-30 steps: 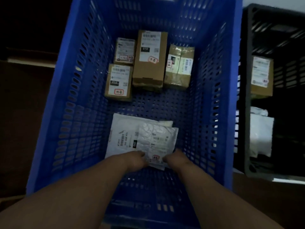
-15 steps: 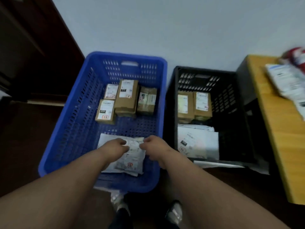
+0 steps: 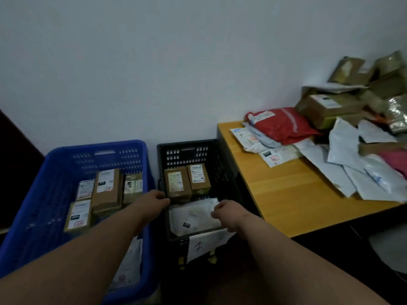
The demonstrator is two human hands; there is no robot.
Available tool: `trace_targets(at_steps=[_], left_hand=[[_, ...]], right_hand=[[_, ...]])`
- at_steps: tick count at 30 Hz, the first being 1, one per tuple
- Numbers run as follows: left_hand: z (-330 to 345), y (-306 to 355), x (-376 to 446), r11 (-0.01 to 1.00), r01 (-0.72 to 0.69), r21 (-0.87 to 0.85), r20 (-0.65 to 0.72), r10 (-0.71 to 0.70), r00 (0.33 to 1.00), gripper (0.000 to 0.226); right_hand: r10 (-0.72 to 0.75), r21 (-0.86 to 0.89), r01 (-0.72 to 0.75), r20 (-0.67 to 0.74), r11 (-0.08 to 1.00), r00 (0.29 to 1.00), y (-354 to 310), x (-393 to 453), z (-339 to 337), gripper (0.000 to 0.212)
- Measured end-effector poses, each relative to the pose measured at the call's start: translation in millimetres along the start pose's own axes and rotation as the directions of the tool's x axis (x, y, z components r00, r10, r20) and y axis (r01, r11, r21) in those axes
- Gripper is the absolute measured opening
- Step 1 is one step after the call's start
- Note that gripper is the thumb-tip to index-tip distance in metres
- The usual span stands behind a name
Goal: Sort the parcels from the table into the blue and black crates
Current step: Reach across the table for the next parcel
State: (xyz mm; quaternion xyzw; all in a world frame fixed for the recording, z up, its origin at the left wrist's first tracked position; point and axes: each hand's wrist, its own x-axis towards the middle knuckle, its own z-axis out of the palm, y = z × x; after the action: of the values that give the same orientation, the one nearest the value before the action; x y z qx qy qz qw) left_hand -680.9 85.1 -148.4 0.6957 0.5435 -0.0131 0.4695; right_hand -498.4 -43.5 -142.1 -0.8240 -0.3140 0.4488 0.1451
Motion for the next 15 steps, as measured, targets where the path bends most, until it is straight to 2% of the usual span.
trace_targets(at_steps=[2, 8, 12, 15], left_hand=[[15, 18, -3, 1.000, -0.002, -0.017, -0.004, 0.002, 1.000, 0.040], [61, 79, -1, 0.998, -0.054, -0.014, 0.062, 0.055, 0.997, 0.012], [101, 127, 17, 0.997, -0.070, -0.039, 0.118, 0.074, 0.990, 0.024], [140, 167, 34, 0.998, -0.066, -0.022, 0.129, 0.068, 0.989, 0.036]], right_hand=[[0.022, 0.032, -0.022, -0.016, 0.999, 1.000, 18, -8, -16, 0.034], [0.023, 0.143, -0.009, -0.098, 0.990, 0.995, 80, -16, -62, 0.025], [0.067, 0.168, -0.046, -0.122, 0.985, 0.990, 126, 1, -106, 0.030], [0.068, 0.076, -0.059, -0.115, 0.995, 0.991, 164, 14, -150, 0.036]])
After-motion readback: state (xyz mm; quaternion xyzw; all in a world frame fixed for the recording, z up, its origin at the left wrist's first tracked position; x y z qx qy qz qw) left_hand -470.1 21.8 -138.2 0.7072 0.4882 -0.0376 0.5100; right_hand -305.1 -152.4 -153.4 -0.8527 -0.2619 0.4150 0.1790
